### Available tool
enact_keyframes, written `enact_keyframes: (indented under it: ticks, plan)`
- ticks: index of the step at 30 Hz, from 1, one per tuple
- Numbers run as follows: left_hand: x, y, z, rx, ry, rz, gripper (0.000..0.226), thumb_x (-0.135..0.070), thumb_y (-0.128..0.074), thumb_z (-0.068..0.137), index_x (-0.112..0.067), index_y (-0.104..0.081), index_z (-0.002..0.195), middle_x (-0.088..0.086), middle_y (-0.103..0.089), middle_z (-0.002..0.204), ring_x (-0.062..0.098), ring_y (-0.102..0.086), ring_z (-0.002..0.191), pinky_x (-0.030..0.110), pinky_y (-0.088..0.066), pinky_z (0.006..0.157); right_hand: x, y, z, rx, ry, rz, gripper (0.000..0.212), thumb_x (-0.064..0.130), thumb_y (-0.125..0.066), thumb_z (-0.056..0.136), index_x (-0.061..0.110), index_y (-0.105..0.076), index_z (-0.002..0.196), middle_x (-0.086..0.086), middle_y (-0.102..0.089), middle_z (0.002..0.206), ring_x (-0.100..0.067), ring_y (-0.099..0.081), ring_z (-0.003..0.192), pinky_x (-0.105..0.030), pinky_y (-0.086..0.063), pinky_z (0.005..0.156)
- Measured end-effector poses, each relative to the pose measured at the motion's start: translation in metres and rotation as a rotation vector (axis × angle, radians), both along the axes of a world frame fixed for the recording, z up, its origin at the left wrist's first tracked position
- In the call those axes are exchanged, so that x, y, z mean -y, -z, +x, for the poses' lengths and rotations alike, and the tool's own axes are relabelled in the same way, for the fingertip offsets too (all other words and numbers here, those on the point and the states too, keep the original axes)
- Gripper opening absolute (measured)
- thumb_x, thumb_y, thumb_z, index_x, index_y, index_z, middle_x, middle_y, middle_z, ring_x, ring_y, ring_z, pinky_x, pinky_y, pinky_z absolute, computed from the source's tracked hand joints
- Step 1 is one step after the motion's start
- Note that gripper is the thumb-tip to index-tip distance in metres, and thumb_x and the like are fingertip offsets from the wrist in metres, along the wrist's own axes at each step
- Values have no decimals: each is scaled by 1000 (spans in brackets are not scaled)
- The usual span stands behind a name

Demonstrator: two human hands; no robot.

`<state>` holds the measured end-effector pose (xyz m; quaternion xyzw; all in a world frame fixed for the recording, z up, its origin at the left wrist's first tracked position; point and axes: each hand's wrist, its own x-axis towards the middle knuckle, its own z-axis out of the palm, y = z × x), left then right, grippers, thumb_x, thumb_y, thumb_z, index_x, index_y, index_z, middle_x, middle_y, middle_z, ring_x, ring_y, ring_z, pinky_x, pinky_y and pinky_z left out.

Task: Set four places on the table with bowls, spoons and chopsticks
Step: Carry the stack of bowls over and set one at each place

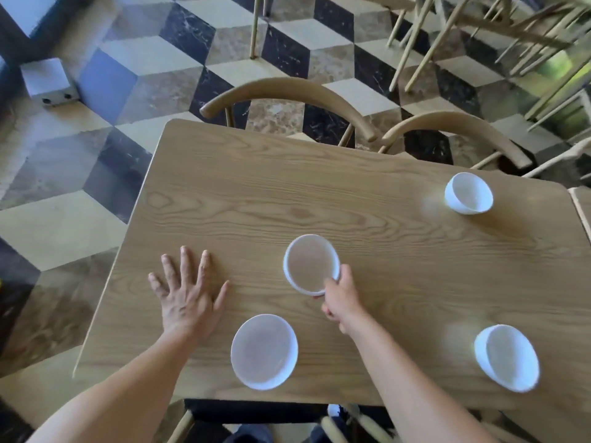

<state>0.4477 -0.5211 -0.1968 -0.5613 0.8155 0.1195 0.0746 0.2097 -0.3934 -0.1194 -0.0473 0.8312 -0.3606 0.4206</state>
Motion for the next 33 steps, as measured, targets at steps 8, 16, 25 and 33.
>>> enact_keyframes:
  ticks: [8,16,25,33]
  plan:
    - [1,-12,-1,-81,-34,1,84,-76,-33,83,-32,-31,154,7,-13,168,38,2,153,61,1,120,61,-1,26,32,-132,-53,15,9,-37,92,20,-34,83,-13,-46,73,-11,-28,27,-12,-20,32]
    - [5,-17,-3,-116,-10,21,84,-75,-33,81,-26,-49,147,14,-31,162,46,-17,149,68,-12,116,161,4,-34,56,-20,-91,4,15,-40,95,19,-39,96,-10,-48,75,-10,-32,31,-11,-17,34]
    - [8,-16,-5,-164,-26,-17,91,-79,-11,86,-22,-59,138,18,-43,154,49,-28,143,70,-20,110,232,3,-69,111,96,-137,13,24,-45,99,14,-43,107,-17,-62,81,-9,-33,35,-15,-19,31]
    - [4,-12,-2,-169,-22,-31,88,-80,-17,86,-23,-57,140,17,-41,155,49,-27,144,69,-18,111,201,-1,-54,203,122,-88,19,34,-49,95,17,-51,101,-15,-71,90,-9,-38,30,-16,-22,33]
